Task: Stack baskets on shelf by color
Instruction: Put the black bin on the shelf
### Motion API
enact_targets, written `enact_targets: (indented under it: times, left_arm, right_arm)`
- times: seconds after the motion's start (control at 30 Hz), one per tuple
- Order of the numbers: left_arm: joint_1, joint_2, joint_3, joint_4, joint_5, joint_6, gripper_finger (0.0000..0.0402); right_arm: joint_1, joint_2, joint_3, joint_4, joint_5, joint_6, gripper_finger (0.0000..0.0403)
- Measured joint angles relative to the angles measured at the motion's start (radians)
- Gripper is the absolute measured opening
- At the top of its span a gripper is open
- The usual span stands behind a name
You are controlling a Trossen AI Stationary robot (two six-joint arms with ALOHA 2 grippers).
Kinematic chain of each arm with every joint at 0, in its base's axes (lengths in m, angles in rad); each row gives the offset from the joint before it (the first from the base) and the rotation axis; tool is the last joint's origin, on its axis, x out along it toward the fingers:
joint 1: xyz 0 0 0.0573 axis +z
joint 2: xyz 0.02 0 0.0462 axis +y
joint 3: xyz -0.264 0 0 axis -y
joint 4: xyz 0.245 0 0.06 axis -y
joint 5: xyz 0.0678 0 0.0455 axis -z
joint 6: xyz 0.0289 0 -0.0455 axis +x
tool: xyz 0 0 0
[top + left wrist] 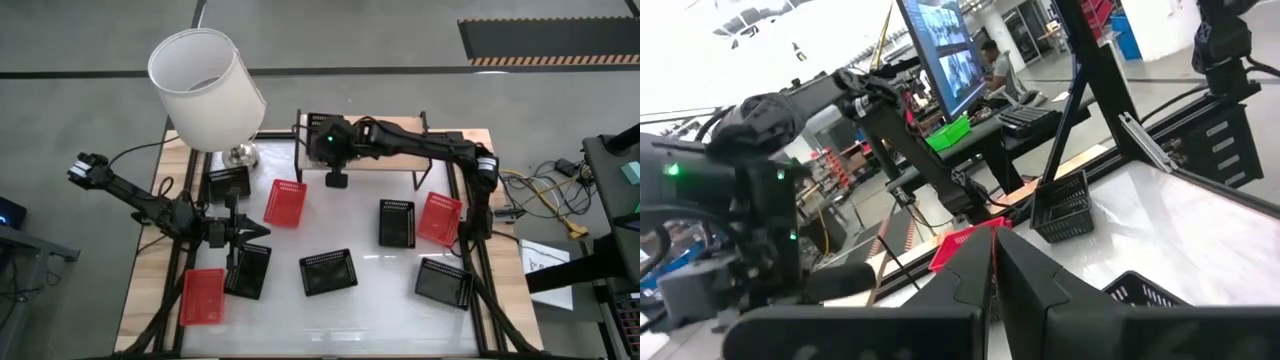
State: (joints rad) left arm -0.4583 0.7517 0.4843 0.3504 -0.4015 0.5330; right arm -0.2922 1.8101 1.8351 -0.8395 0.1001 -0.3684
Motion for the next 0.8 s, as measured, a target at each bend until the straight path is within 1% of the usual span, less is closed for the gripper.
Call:
enact_targets:
  times: [0.4,0.8]
  left_arm:
    - [0.000,0.000,0.000,0.007,0.000,0.007,0.0000]
    - [0.000,0.000,0.000,0.007,0.000,0.007,0.0000]
  right_arm:
    - [-0.016,0.014,0.000,0.011,0.001,-0.036,0.0013]
    - [-0.015,0.014,0.002,0.023,0.004,-0.016,0.0083]
